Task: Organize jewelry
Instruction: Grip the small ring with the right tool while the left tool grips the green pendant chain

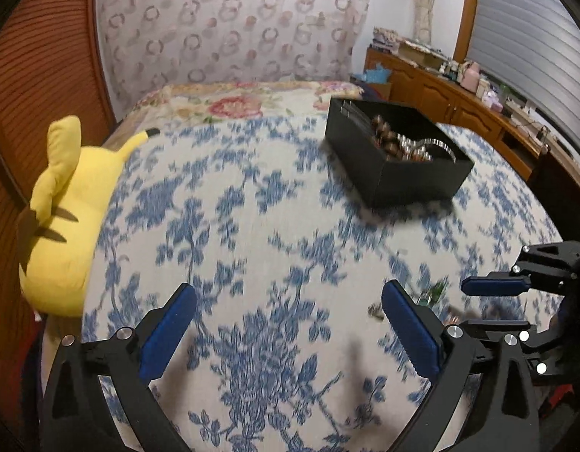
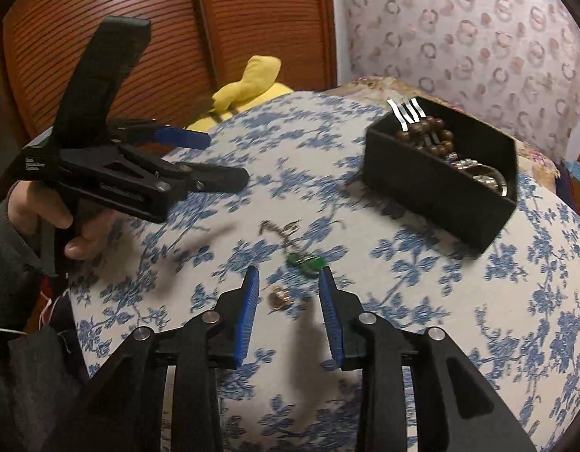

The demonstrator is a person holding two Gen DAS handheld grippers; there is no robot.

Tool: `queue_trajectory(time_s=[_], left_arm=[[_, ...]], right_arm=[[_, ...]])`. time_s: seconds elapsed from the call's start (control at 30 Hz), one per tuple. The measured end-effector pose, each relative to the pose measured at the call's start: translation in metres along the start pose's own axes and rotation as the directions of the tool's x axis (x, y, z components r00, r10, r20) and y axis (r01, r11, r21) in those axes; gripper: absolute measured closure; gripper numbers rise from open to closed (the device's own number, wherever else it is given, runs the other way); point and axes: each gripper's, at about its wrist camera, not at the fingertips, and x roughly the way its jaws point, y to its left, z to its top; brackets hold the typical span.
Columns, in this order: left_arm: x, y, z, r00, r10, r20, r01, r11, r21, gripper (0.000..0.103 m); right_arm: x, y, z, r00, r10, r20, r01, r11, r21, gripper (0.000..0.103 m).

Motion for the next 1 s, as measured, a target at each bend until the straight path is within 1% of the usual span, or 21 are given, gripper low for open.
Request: queue_trajectory(time_s=[0.07, 0.17, 0.23, 0.3, 0.33, 0.43, 0.53, 0.67, 0.87, 0.9, 0.93, 0.97, 1.0], left_arm=[[0.002, 0.001, -0.006, 1.000, -0.005, -0.012, 0.005, 1.000, -0.002, 0.008], [0.002, 0.000, -0.011, 1.000, -0.005, -0.018, 0.005, 1.000, -0.002, 0.008], [0.000, 0.000, -0.014, 1.000, -0.008, -0.020, 0.008, 1.000, -0.004, 0.008], [0.000, 0.000, -0.016, 1.000, -0.008, -0.023, 0.008, 1.000, -0.007, 0.008], [-0.001, -0.001, -0.017, 1.000, -0.008, -0.025, 0.008, 1.000, -0.008, 0.008], [-0.001, -0.004, -0.018, 1.000, -0.002, -0.026, 0.001, 1.000, -0.008, 0.008], [-0.002, -0.010, -0.019, 1.000, -0.002, -0.024, 0.002, 1.000, -0.008, 0.008], [-0.004, -0.026, -0.017, 0.999, -0.034, -0.012, 0.034, 0.999, 0.009, 0.008], [-0.004, -0.061, -0.014, 0.997, -0.078, -0.008, 0.078, 0.994, 0.082, 0.008], [-0.003, -0.068, -0.013, 0.996, -0.084, -0.008, 0.085, 0.992, 0.099, 0.011], [-0.002, -0.072, -0.013, 0.996, -0.088, -0.009, 0.088, 0.990, 0.109, 0.017], [-0.001, -0.076, -0.012, 0.996, -0.091, -0.011, 0.091, 0.989, 0.119, 0.020], [0.001, -0.081, -0.011, 0.995, -0.095, -0.018, 0.096, 0.987, 0.129, 0.027]], right_arm=[[0.005, 0.005, -0.001, 1.000, 0.001, -0.019, -0.001, 1.000, -0.013, 0.068], [0.011, 0.009, -0.003, 0.999, -0.020, -0.045, 0.018, 1.000, -0.024, 0.068], [0.013, 0.009, -0.003, 0.998, -0.028, -0.048, 0.027, 0.999, -0.026, 0.068], [0.014, 0.010, -0.003, 0.998, -0.034, -0.047, 0.032, 0.999, -0.030, 0.080], [0.014, 0.010, -0.003, 0.998, -0.035, -0.048, 0.034, 0.999, -0.031, 0.091], [0.013, 0.010, -0.005, 0.999, -0.028, -0.044, 0.027, 0.999, -0.034, 0.091], [0.003, 0.006, -0.008, 0.999, -0.039, -0.027, 0.038, 0.999, -0.027, 0.092], [-0.016, -0.009, -0.014, 0.998, -0.070, 0.003, 0.070, 0.998, 0.010, 0.091], [-0.036, -0.034, -0.025, 0.993, -0.115, 0.028, 0.113, 0.991, 0.073, 0.091], [-0.037, -0.036, -0.026, 0.992, -0.119, 0.028, 0.117, 0.990, 0.079, 0.091], [-0.039, -0.040, -0.028, 0.992, -0.127, 0.029, 0.124, 0.988, 0.089, 0.091], [-0.039, -0.043, -0.030, 0.991, -0.131, 0.029, 0.128, 0.987, 0.095, 0.091], [-0.040, -0.045, -0.031, 0.990, -0.136, 0.029, 0.133, 0.986, 0.102, 0.091]])
